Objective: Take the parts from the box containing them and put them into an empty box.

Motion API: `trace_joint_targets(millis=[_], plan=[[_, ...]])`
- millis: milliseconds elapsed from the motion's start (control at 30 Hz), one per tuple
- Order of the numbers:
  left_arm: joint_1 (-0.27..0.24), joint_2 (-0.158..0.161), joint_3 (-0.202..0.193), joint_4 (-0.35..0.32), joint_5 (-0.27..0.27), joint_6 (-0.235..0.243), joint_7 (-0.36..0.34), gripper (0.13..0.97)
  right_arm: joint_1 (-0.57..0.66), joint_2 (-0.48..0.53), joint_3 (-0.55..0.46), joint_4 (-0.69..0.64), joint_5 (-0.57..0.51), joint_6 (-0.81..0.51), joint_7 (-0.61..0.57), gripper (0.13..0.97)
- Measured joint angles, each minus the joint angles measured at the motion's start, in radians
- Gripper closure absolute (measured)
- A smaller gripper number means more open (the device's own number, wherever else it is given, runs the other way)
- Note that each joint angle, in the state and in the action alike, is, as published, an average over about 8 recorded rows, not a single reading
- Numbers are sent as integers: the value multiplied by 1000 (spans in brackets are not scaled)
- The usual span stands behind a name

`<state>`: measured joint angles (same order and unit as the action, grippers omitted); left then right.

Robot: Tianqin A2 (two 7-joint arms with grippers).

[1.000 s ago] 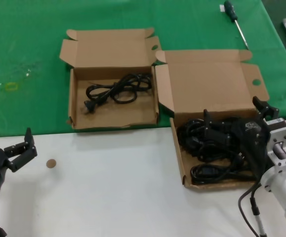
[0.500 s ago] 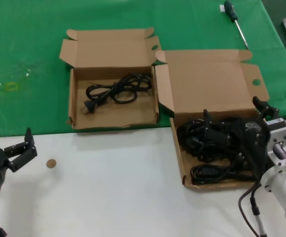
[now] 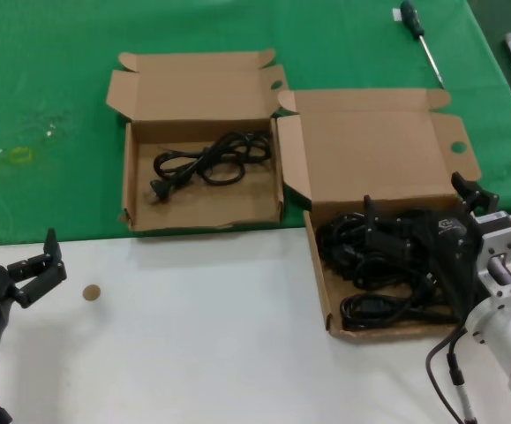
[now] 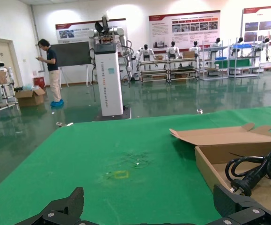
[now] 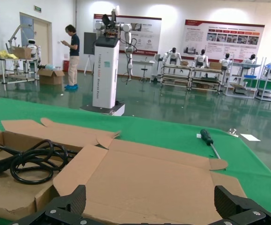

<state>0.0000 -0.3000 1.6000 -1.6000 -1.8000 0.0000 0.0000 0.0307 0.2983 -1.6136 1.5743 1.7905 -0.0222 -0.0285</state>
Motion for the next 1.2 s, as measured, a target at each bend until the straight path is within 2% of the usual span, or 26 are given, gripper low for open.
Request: trace_joint_targets(millis=[1200], plan=[[0, 0, 0, 0, 0, 0, 0, 132, 0, 0, 0, 0, 0, 0, 0, 129]])
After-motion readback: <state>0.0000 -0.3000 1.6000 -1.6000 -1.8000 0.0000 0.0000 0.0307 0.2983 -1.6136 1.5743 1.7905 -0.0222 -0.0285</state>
